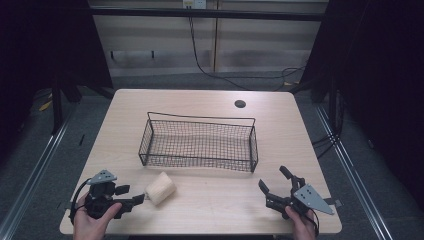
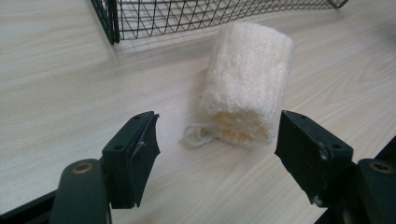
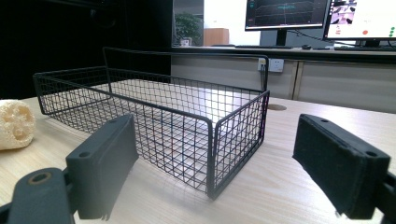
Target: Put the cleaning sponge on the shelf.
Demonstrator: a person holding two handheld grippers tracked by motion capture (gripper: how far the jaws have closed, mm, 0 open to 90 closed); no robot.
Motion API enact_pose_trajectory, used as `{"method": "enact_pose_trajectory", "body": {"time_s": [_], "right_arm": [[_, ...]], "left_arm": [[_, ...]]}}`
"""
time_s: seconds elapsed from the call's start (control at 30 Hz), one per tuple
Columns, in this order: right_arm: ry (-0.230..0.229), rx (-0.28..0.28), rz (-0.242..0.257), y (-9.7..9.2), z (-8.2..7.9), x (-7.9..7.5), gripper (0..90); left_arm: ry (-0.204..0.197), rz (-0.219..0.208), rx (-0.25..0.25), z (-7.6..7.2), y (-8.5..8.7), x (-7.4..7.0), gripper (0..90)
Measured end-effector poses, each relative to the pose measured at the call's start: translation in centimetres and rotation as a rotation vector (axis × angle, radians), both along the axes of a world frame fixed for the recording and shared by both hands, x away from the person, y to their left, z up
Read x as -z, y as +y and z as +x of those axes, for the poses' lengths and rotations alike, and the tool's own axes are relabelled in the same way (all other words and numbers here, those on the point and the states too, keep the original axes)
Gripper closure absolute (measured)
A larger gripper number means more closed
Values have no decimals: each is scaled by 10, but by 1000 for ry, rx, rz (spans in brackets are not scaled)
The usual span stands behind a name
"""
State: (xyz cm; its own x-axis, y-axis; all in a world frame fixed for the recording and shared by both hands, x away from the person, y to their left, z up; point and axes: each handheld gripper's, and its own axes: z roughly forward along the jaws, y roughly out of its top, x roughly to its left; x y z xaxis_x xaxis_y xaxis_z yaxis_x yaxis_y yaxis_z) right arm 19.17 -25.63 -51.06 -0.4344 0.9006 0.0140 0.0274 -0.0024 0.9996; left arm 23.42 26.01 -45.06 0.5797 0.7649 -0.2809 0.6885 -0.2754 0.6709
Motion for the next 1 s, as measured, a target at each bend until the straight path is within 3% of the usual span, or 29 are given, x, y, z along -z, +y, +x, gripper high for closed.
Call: {"method": "enact_pose_trajectory", "body": {"time_s": [0.1, 0.2, 0.3, 0.47, 1.0], "right_arm": [[0, -2, 5, 0, 0, 0, 129], [1, -3, 6, 0, 0, 0, 129], [0, 0, 2, 0, 0, 0, 130], [3, 1, 2, 0, 0, 0, 130], [1, 4, 6, 0, 0, 0, 130]], "left_arm": [[-6, -41, 16, 0, -1, -3, 267], [-23, 13, 70, -1, -5, -7, 266], [16, -2, 104, -1, -8, -6, 259], [21, 13, 140, -3, -11, -8, 255], [44, 71, 168, 10, -21, -17, 208]]}}
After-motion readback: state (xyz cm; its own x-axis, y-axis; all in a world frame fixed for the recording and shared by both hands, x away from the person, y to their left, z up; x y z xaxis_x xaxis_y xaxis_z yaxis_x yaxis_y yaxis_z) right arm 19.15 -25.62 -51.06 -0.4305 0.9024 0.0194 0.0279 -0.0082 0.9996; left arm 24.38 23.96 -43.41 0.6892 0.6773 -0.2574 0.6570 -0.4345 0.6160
